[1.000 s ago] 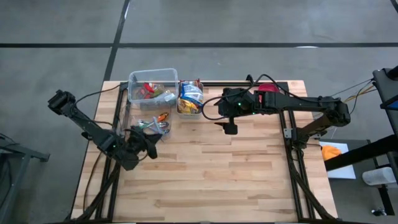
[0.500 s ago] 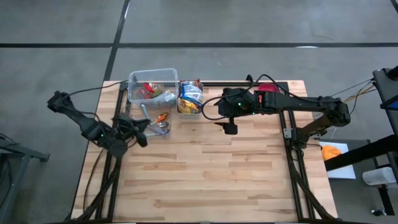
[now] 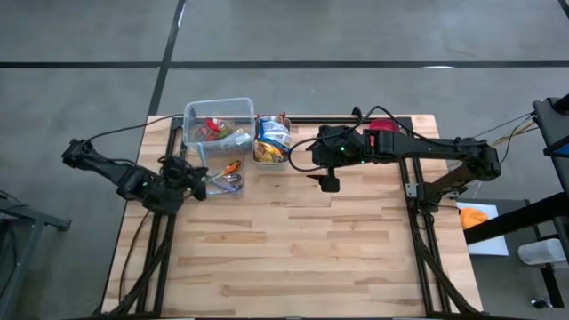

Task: Pick & Place Food Item
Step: Put the blue spoon into the transparent bin

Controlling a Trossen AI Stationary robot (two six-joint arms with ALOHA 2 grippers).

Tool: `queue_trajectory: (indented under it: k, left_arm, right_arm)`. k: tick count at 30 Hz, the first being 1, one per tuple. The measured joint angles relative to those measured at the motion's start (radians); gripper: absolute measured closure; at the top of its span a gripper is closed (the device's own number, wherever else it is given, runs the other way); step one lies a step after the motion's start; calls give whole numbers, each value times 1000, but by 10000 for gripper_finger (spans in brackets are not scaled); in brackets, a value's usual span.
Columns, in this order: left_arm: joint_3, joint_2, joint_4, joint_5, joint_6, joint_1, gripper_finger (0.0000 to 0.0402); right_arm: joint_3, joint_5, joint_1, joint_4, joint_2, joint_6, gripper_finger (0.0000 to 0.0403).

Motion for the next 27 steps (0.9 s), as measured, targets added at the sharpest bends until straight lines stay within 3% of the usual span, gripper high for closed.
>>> queue_trajectory:
  k: [4, 21, 27]
  left_arm:
    - [0, 1, -72, 81, -108, 55, 364]
    - [-2, 42, -82, 283, -207, 273, 364]
    - [-2, 121, -65, 329, -106, 335, 364]
  right_arm:
    - [0, 0, 0, 0, 0, 0, 18]
    - [0, 0, 0, 0, 0, 0, 18]
    - [0, 0, 0, -1, 0, 0, 18]
